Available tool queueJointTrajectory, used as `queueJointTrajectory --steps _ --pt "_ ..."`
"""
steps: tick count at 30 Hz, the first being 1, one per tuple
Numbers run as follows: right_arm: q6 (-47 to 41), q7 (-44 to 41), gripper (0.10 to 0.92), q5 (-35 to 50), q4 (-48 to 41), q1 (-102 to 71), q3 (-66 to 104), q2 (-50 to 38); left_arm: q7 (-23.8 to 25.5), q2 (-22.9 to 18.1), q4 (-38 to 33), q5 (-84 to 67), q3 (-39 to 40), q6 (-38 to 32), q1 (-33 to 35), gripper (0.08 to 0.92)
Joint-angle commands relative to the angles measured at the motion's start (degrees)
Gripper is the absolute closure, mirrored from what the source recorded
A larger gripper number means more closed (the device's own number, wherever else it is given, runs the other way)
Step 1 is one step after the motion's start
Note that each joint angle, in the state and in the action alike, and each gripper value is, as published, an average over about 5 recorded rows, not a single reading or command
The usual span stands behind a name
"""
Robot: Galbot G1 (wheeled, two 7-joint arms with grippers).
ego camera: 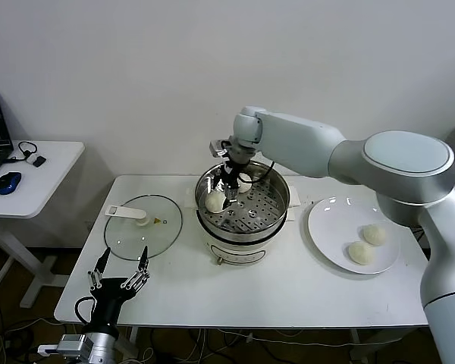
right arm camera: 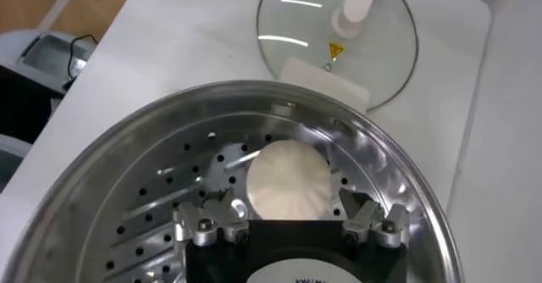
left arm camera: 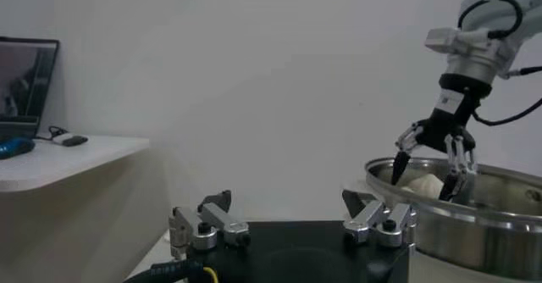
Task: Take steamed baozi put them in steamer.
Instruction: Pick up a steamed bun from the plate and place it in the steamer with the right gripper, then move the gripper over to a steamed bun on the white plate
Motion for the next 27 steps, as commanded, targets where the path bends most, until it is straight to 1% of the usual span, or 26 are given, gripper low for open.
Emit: queueJointTrajectory --steps 1,7,13,20,27 --pt "1.7 -0.7 0.203 0.6 11.5 10.2 -1.3 -14.9 0.0 0.1 -0.2 -0.1 -0.2 0.2 0.1 0.177" --pt "3.5 -1.9 0.203 -0.6 17.1 14.8 -3.5 -26.2 0.1 0.5 -0.4 0.1 -0.1 0.1 0.4 0.177" --pt "4.9 -2.9 0.203 -4.1 18.6 14.1 -3.9 -35.8 -0.1 0.1 -0.6 0.5 0.1 -0.1 0.4 0.177" --pt "6.5 -3.5 0.203 -10.5 17.7 7.0 0.1 -45.0 -0.2 0.2 -1.0 0.6 -0.3 0.0 0.7 0.177" --pt "7.3 -3.7 0.203 -17.3 18.1 -5.5 9.3 -50.7 -0.2 0.1 -1.1 0.6 -0.3 0.1 0.7 0.177"
